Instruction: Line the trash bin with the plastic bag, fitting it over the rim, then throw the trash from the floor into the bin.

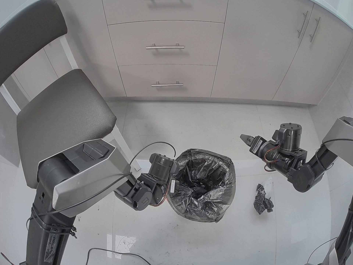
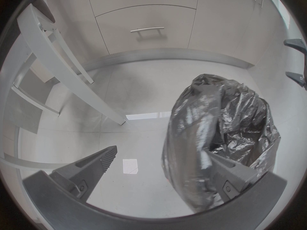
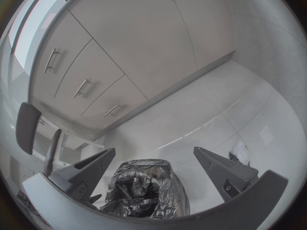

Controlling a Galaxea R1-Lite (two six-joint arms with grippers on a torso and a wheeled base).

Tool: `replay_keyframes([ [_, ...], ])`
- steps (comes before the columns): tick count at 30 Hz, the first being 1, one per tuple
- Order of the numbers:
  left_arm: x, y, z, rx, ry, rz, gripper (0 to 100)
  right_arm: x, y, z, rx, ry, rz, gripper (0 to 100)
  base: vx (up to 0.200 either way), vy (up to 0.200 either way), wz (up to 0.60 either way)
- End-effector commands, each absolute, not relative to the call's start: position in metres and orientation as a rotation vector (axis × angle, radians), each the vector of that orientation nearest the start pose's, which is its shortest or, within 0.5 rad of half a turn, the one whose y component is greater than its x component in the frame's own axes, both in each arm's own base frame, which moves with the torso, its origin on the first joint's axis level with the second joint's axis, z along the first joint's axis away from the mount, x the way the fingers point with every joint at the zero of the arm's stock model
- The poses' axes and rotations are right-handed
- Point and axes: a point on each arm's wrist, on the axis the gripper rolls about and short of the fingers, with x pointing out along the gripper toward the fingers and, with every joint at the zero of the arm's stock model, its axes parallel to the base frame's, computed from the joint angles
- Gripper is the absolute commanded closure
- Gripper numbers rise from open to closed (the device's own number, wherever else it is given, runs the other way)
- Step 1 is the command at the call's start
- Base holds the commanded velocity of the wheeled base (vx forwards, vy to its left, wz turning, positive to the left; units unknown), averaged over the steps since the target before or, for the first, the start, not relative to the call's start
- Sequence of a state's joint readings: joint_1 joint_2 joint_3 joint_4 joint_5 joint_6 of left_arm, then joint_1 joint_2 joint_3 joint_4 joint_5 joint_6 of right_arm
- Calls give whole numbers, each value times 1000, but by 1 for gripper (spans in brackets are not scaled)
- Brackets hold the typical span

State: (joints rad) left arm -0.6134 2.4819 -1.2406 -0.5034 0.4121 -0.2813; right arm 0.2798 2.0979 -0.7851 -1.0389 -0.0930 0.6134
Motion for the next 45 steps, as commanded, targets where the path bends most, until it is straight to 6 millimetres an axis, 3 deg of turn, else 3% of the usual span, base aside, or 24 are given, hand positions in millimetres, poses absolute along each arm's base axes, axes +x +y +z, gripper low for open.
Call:
replay_keyframes([
  [1, 356, -256, -11, 57, 638, -123, 0, 339, 101, 90, 580, 351, 192, 0, 0, 0, 0],
  [6, 352, -263, -10, 56, 633, -142, 0, 336, 105, 76, 582, 422, 231, 0, 0, 0, 0],
  [19, 354, -263, -7, 26, 624, -134, 0, 353, 136, -14, 482, 596, 140, 0, 0, 0, 0],
  [25, 355, -264, -6, 21, 618, -137, 0, 344, 146, -30, 406, 639, 152, 0, 0, 0, 0],
  [38, 355, -265, -6, 5, 616, -134, 0, 338, 148, -67, 250, 689, 65, 0, 0, 0, 0],
  [45, 356, -265, -5, 1, 612, -134, 0, 332, 150, -72, 215, 710, 67, 0, 0, 0, 0],
])
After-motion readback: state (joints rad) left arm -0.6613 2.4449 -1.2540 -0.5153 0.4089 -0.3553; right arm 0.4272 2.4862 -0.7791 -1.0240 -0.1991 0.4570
